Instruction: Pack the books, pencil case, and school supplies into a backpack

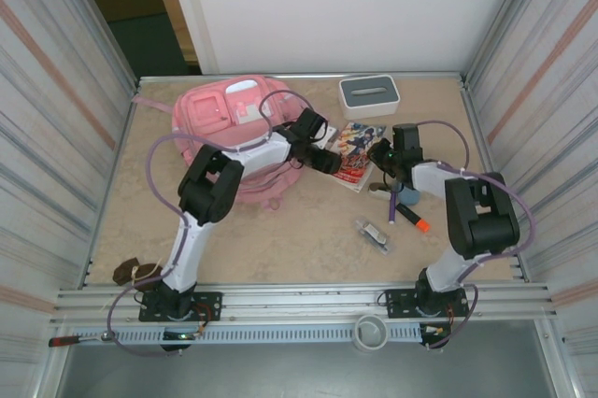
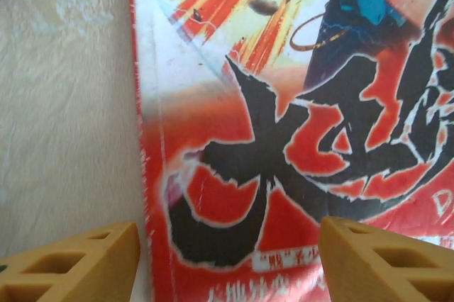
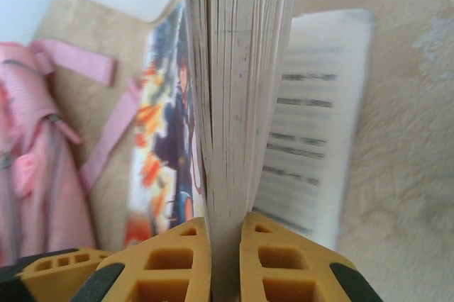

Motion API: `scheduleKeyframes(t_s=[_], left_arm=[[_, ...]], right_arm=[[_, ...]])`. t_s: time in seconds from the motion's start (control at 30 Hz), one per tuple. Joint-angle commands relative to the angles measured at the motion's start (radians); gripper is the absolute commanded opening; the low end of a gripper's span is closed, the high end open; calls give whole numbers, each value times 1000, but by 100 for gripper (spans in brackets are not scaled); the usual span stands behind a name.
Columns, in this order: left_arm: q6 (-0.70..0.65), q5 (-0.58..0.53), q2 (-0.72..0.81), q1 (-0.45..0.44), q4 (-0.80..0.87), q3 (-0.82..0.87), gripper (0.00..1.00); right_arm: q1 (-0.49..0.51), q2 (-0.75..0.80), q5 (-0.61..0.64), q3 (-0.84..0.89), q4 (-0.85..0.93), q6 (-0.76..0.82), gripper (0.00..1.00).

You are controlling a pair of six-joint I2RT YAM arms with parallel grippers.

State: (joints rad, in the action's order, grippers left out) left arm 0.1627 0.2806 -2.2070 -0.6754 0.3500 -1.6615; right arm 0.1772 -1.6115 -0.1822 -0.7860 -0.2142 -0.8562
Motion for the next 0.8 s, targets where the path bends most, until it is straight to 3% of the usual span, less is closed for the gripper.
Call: scheduleKeyframes(t_s=[0.0, 0.17, 0.4, 0.6, 0.77], left_arm=[[1, 52, 193, 22, -34, 77, 70], [68, 164, 427, 95, -179, 269, 74], [297, 365, 656, 239, -460, 523, 83], [385, 483, 676, 249, -556, 552, 90], [470, 550, 655, 250, -674, 584, 88]], right_arm=[[3, 130, -134, 9, -89, 13, 0], [1, 256, -289, 4, -128, 20, 0], [34, 383, -434, -33, -225, 11, 0], [104, 417, -493, -52, -337, -2, 0], [153, 403, -519, -55, -403, -9, 0]])
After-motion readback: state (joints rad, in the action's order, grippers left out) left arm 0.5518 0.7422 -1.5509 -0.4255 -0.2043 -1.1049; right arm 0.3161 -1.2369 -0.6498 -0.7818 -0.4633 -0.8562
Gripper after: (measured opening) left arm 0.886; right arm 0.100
